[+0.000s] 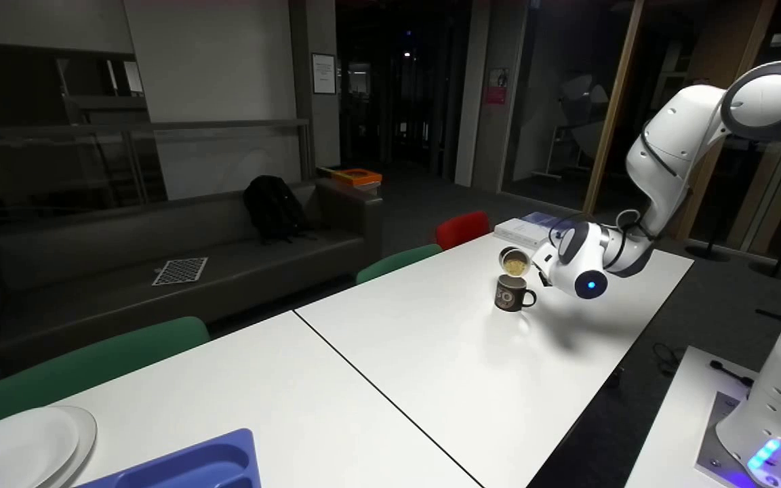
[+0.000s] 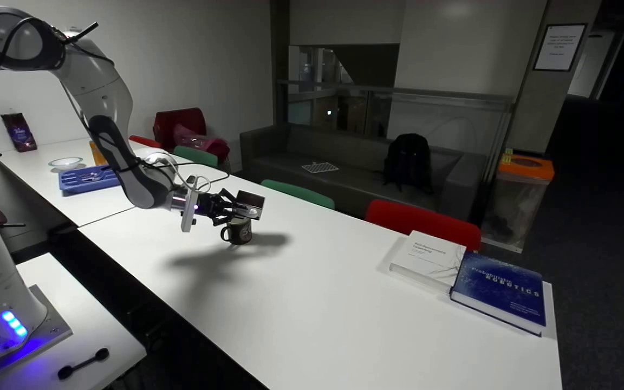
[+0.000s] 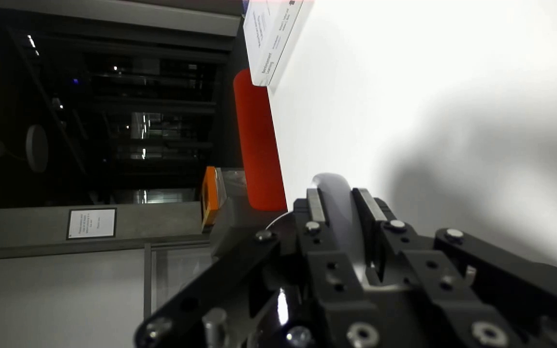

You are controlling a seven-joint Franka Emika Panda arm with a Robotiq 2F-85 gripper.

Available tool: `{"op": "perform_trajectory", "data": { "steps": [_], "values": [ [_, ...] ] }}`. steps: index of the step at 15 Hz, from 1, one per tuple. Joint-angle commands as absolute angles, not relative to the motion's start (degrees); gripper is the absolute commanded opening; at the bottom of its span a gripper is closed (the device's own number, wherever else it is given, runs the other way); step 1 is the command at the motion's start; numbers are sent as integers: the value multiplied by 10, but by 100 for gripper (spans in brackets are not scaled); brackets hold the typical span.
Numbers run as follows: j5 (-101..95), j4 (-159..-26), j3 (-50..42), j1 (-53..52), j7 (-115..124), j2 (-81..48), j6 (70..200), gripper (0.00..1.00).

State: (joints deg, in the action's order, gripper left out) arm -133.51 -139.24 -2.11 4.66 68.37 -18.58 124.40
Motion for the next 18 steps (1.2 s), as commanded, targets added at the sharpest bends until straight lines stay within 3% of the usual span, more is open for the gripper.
{"op": "perform_trajectory", "data": {
  "steps": [1, 18],
  "values": [
    [-1336, -1393, -15, 59, 672, -148, 1225, 5],
    [-1352, -1407, -15, 48, 660, -133, 1119, 5]
  ]
}}
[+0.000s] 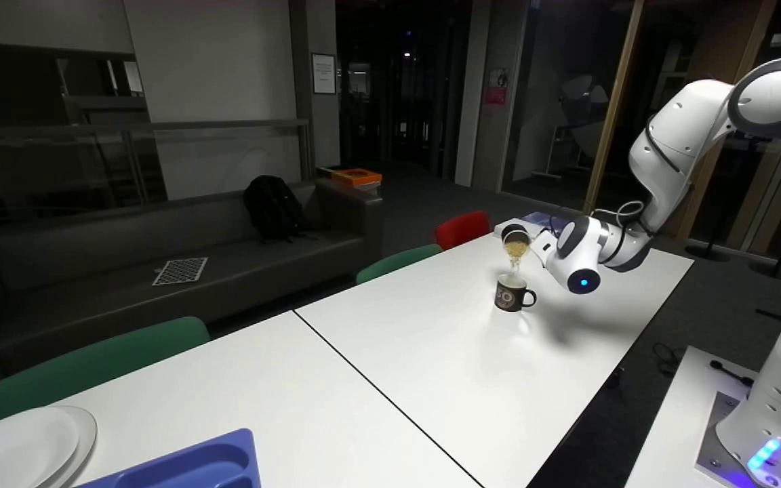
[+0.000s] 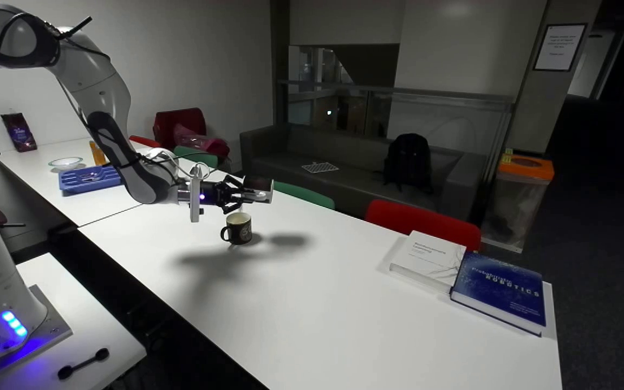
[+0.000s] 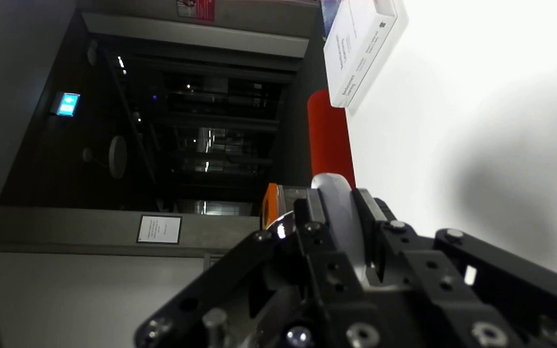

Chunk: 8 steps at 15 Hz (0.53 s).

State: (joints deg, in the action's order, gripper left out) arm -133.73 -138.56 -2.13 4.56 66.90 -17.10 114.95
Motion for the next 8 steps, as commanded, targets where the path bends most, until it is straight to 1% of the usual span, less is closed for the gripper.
{"op": "perform_trajectory", "data": {
  "steps": [1, 8],
  "values": [
    [-1352, -1407, -15, 48, 659, -132, 1121, 5],
    [-1354, -1409, -15, 48, 658, -131, 1118, 5]
  ]
}}
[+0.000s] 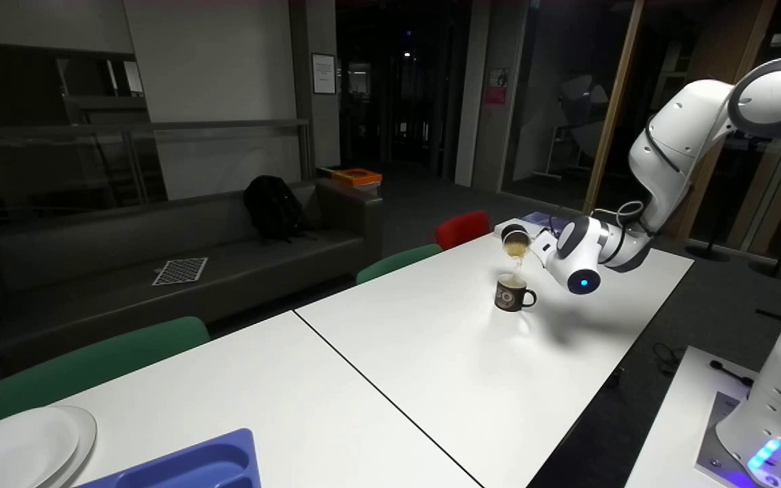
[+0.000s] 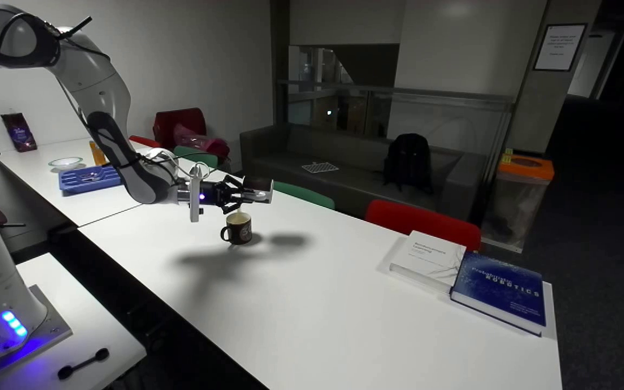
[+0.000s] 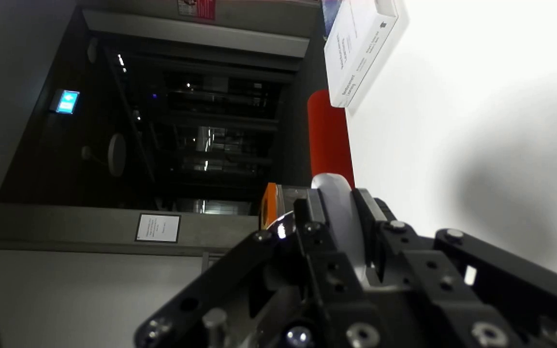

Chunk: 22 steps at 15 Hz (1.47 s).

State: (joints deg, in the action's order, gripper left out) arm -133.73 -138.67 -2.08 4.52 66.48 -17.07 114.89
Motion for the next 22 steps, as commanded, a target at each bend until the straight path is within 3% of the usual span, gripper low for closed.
{"op": "perform_trajectory", "data": {
  "steps": [1, 22],
  "values": [
    [-1354, -1410, -15, 47, 659, -131, 1116, 5],
    [-1360, -1424, -6, 38, 657, -124, 1059, 5]
  ]
}}
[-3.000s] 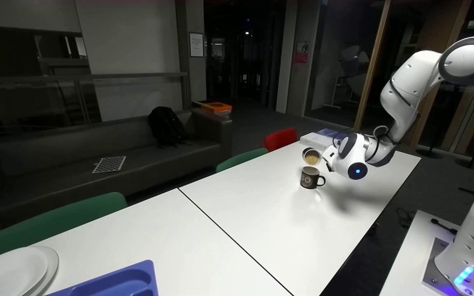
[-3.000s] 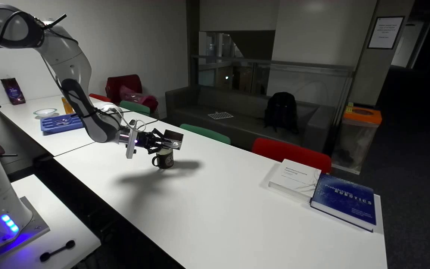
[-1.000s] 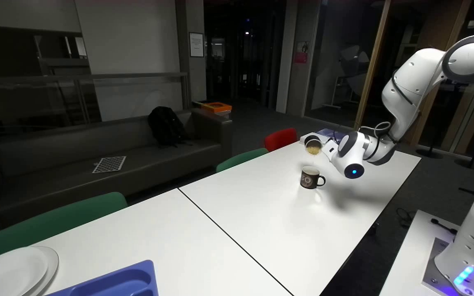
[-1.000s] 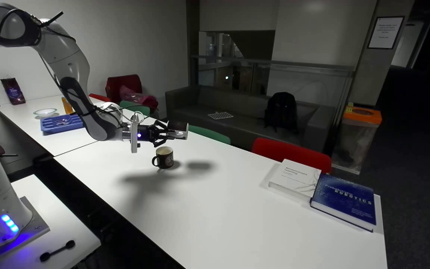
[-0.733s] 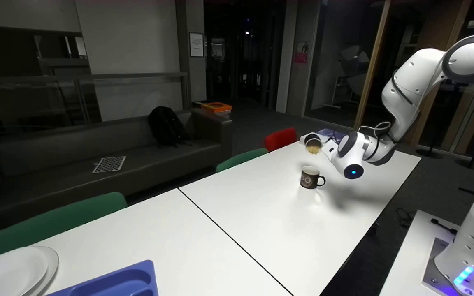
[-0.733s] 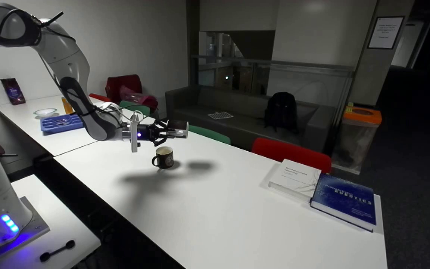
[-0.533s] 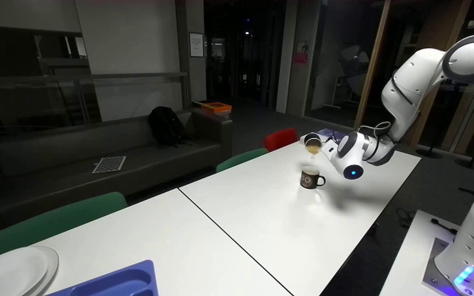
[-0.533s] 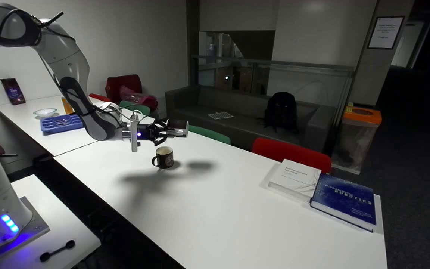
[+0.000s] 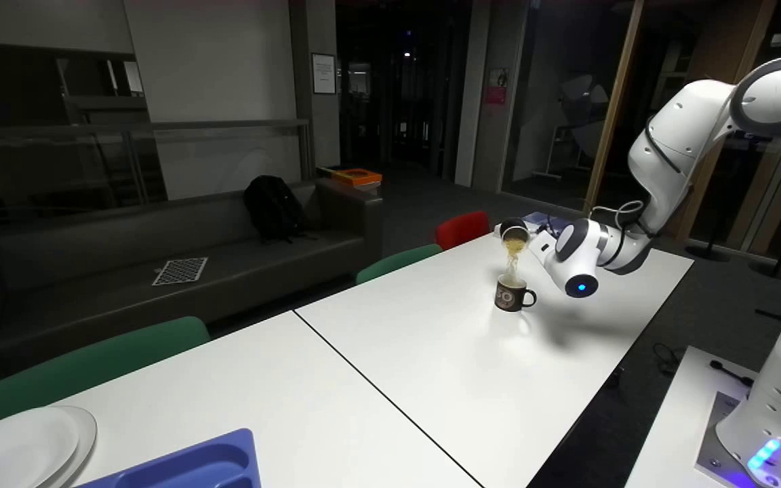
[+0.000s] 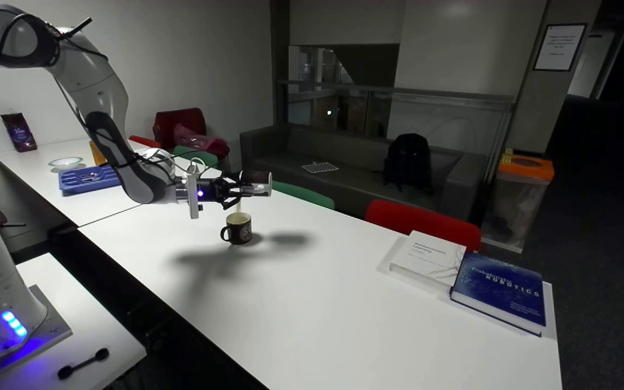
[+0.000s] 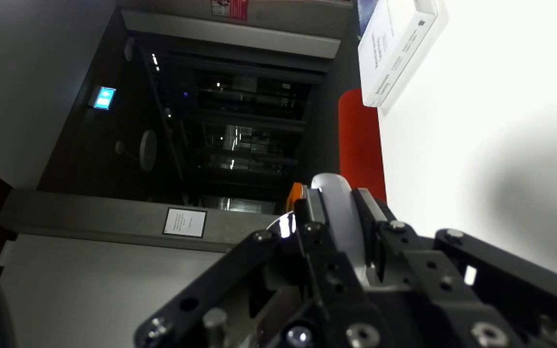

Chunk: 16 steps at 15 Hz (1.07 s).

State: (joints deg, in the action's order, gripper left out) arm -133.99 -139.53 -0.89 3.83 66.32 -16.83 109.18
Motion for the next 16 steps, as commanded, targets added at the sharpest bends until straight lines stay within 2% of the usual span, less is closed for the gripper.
{"op": "perform_trajectory", "data": {
  "steps": [1, 16],
  "values": [
    [-1360, -1425, -6, 38, 657, -123, 1057, 5],
    [-1366, -1432, -6, 36, 660, -115, 1036, 5]
  ]
}}
